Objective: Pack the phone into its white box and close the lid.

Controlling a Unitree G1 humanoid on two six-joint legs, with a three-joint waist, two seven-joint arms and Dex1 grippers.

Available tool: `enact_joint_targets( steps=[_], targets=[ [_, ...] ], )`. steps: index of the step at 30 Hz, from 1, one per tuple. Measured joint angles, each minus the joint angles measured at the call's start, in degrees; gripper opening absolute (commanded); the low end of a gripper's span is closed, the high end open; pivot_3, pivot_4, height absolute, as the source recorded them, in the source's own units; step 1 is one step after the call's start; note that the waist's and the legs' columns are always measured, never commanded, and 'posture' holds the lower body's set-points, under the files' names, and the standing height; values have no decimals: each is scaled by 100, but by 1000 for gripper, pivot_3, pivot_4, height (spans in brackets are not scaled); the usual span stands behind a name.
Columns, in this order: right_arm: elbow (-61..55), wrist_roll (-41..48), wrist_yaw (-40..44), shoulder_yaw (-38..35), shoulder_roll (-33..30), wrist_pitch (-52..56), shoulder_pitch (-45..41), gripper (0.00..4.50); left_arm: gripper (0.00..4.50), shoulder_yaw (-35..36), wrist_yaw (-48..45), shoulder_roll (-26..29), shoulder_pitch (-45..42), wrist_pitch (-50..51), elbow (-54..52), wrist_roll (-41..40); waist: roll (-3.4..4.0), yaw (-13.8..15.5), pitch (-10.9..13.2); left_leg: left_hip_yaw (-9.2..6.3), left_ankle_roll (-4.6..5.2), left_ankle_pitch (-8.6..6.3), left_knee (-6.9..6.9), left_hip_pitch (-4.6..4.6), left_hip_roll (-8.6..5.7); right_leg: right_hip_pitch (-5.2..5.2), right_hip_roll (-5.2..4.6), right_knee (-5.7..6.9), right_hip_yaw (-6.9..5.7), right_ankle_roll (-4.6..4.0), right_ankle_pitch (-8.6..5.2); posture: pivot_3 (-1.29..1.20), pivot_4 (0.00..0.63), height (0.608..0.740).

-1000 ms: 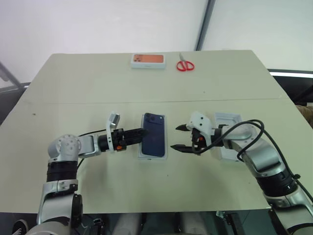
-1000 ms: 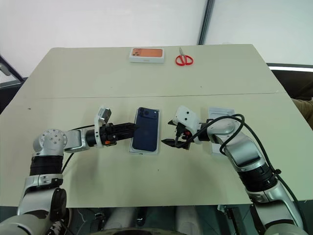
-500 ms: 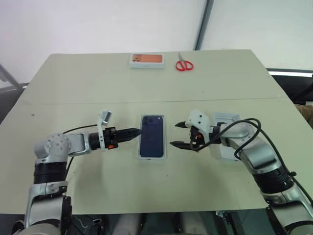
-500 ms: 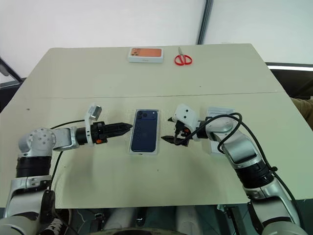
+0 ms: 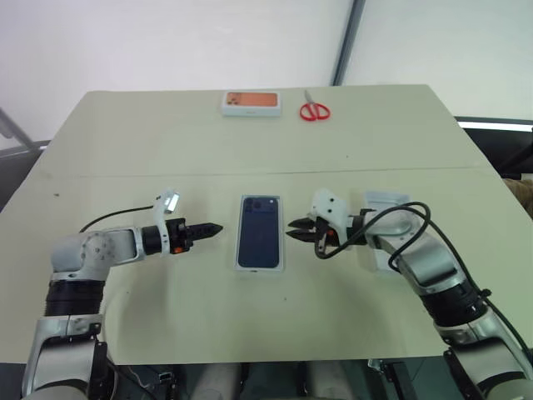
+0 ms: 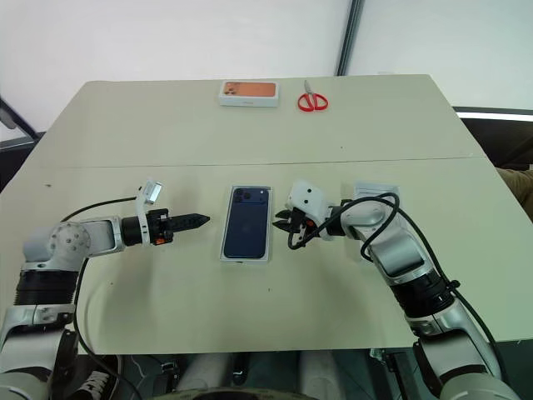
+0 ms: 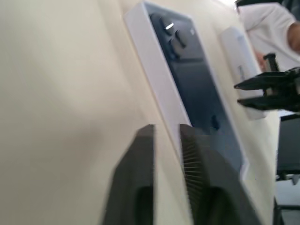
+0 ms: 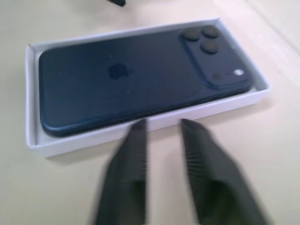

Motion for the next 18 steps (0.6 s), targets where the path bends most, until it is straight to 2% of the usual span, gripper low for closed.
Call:
enact_joint_targets(
  steps=[6, 10, 18],
  targets=[
    [310, -551, -139, 388, -16, -380, 33, 9, 61, -696, -21, -216, -40, -726, -219, 707, 3, 18, -2, 0, 0, 0, 2, 2, -3, 6, -2, 0, -2, 0, 0, 0, 150, 740],
    [313, -640, -150, 391, -11, -463, 33, 9, 61, -880, -21, -494, -123, -744, -315, 830, 3, 32, -2, -3, 1, 0, 5, 2, -4, 10, -2, -1, -5, 1, 0, 0, 150, 740],
    [158, -545, 15, -138, -577, -397, 396, 9, 61, -1290, -26, -1229, -420, -725, -214, 1069, 1, 174, -1, -10, 6, -1, 21, 1, -13, 25, -5, -3, -11, 2, 0, 0, 150, 740]
  ],
)
